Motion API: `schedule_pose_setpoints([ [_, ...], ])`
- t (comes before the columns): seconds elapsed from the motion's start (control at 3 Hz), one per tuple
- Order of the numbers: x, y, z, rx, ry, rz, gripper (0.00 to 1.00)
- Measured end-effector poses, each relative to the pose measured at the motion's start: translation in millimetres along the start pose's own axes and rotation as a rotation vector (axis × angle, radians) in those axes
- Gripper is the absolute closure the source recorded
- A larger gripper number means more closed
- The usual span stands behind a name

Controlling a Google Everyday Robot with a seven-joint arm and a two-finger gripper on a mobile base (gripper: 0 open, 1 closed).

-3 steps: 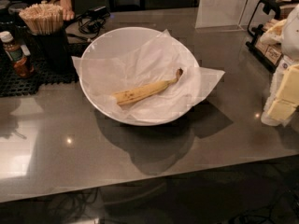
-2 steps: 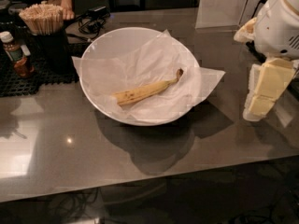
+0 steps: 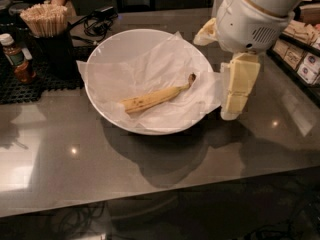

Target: Pick banana from white bowl

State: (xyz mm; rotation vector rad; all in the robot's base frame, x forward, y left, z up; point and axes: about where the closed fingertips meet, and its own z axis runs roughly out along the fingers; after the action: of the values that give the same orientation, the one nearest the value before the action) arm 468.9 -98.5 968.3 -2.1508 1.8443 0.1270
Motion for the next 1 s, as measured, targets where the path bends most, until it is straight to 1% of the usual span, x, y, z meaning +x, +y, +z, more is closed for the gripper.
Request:
schedule_pose_setpoints([
  [0.33,-42.9,-18.5,18.3,-0.049,-0.120,-0.127,0.00],
  [0.67,-64.7,-28.9,30.3,-0.075,-0.192,-0.185,0.00],
  [1.0,-74.5,-46.9,48.3,-0.065,-0.258,-0.175,0.00],
])
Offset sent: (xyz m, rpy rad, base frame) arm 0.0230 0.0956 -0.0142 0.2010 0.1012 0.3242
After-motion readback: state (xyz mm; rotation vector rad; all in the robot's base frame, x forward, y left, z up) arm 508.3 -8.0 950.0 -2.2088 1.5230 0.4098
